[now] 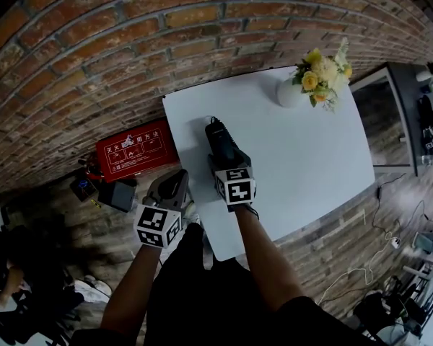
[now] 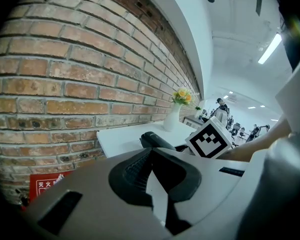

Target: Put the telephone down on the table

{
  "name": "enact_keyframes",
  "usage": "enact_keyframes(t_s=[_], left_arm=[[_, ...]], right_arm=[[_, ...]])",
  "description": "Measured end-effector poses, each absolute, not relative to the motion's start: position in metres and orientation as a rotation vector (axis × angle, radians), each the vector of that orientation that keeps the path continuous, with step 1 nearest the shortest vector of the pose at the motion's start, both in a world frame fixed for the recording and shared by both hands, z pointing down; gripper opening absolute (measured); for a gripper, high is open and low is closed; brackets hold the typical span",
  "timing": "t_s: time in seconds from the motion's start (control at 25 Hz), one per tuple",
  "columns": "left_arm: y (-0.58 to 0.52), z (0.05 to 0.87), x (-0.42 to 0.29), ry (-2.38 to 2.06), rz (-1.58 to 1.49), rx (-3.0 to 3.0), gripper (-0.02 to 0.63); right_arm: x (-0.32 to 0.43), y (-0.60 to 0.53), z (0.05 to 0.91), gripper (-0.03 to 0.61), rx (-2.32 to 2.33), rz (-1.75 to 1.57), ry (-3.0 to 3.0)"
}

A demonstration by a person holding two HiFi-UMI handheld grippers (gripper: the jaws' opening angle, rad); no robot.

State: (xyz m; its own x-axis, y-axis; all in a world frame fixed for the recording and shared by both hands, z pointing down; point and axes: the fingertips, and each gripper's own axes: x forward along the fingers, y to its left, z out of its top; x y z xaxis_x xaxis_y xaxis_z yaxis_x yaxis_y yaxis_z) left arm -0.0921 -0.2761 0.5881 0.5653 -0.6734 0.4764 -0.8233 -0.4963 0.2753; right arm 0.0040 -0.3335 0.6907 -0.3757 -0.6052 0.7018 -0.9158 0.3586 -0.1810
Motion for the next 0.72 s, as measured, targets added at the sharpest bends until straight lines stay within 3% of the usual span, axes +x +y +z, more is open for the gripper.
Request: enact_keyframes(t_s=[0.72], left_arm=[[-0.275,0.599,-0.106,-1.195,0.431,2.308,0.012]], right_arm=[[-0.006,-0.344,0.704,0.285,1.354,0.766,-2.002]])
